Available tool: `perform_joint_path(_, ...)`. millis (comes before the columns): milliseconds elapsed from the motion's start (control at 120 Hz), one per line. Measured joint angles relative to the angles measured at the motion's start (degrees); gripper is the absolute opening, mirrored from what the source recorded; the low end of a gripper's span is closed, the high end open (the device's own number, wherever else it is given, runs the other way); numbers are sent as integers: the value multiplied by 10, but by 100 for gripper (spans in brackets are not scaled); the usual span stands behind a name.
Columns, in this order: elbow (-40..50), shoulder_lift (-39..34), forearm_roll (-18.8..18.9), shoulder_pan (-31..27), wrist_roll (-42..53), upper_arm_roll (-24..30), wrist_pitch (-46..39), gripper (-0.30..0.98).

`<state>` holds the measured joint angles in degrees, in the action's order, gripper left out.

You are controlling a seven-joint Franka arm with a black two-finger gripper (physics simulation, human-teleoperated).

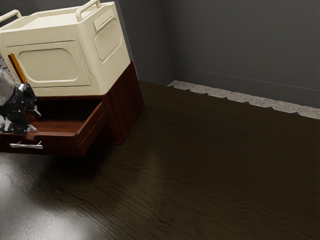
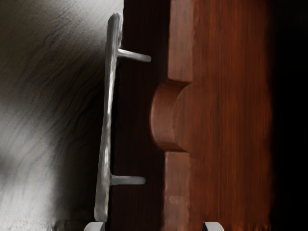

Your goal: Pull the drawer handle with one arm to open the drawer

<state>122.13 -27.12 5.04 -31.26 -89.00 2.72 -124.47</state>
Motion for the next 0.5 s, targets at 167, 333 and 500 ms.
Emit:
perform_joint_path(167, -322, 110, -9, 224, 0, -37, 221, 48)
perform_joint_path(333, -314, 117, -13, 295, 0, -46, 331, 59)
perform_joint_path(500, -295, 116, -22, 295, 0, -48, 378, 64)
